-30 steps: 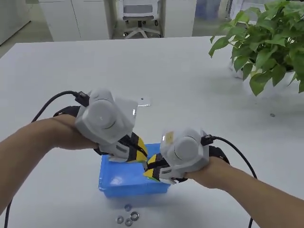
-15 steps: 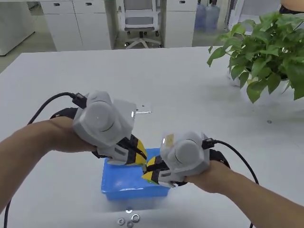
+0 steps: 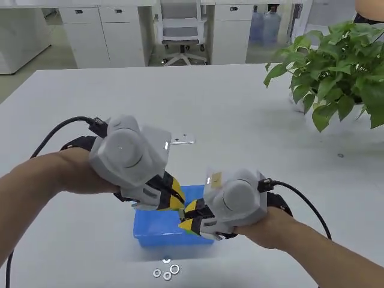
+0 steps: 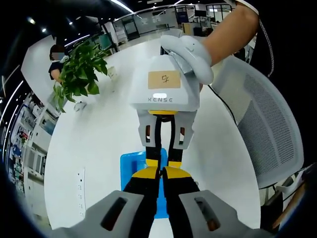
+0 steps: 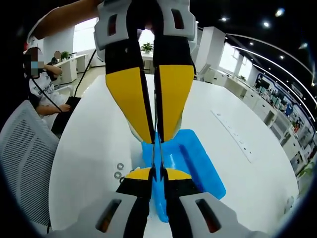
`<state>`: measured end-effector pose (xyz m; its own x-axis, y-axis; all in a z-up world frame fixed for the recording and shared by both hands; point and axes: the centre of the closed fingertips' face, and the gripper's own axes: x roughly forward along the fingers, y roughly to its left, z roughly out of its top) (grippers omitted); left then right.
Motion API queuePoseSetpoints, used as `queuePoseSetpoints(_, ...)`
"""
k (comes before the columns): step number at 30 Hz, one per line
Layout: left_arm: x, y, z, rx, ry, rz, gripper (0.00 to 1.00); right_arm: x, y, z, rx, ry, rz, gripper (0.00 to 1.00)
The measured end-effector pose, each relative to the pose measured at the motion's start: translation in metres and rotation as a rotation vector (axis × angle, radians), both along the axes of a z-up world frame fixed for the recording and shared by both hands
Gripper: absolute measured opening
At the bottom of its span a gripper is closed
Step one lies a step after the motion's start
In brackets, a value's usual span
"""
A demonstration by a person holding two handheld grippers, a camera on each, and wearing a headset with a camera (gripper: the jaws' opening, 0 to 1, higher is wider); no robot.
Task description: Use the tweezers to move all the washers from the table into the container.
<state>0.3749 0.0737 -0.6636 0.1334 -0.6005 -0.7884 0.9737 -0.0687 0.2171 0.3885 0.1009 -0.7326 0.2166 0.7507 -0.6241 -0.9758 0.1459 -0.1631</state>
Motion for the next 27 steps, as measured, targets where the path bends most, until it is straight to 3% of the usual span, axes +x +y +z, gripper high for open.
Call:
queuePoseSetpoints(10,-0.013,0.003,-0.001,0.001,0.002,0.009,0.07,-0.014,0.003,-0.001,0.002,-0.006,0.010,0.11)
queuePoseSetpoints(27,-0.032,0.007,-0.021,0.024,0.035,0.002,0.07,-0.034,0.005,-0.021,-0.008,0.028,0.025,0.11)
